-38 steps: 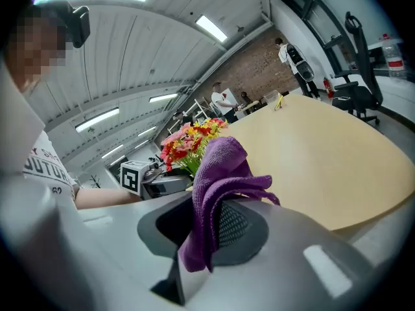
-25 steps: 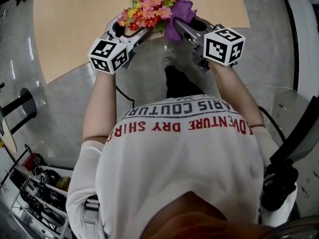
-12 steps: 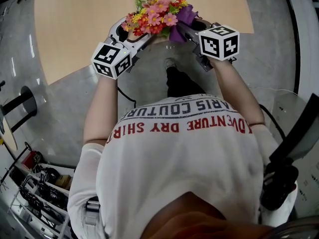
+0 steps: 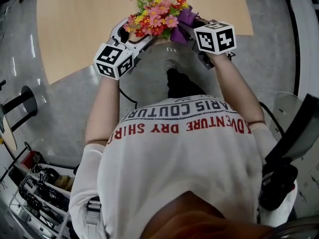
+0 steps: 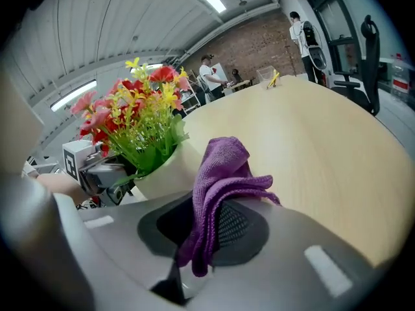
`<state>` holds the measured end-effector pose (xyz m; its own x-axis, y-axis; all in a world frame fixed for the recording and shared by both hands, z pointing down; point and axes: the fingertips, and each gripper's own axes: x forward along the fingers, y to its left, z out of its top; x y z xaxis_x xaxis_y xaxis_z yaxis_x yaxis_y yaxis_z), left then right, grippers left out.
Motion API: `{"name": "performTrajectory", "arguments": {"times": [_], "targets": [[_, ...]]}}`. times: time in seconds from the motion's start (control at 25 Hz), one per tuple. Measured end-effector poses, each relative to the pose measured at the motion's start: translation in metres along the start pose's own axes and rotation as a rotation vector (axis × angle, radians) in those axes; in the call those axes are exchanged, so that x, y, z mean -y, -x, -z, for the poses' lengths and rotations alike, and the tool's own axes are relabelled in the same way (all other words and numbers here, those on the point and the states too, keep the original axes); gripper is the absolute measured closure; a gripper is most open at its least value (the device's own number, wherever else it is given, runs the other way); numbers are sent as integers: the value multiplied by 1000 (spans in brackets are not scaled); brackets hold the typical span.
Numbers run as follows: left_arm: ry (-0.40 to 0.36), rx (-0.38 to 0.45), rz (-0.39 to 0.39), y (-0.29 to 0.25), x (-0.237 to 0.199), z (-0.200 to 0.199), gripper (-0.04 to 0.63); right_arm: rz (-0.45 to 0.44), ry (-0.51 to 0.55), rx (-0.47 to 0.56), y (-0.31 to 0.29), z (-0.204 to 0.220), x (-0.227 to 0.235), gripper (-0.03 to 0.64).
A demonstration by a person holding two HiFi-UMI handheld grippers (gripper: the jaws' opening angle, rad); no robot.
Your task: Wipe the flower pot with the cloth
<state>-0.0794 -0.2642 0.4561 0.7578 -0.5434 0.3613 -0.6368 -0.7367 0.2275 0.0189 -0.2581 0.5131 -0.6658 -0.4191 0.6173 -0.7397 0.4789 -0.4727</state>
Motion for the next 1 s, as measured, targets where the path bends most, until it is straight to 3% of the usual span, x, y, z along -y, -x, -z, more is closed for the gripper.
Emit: {"name": "performTrajectory", "arguments": {"times": [0.12, 0.24, 0.4, 0.68, 1.0], "targets": [[-6, 9, -85, 8, -2, 0, 216, 7, -9, 54, 10, -3, 0, 571], [50, 51, -174, 18, 7, 6, 215, 14, -22, 99, 27, -1, -1, 571], [56, 40, -256, 11, 26, 23, 172, 15, -45, 153, 47, 2, -4, 571], [50, 45, -522, -2, 18, 27, 167, 4, -66, 197, 65, 14, -9, 571], [28, 79, -585, -14, 13, 17, 169, 1, -84, 202, 73, 24, -7, 571]]}}
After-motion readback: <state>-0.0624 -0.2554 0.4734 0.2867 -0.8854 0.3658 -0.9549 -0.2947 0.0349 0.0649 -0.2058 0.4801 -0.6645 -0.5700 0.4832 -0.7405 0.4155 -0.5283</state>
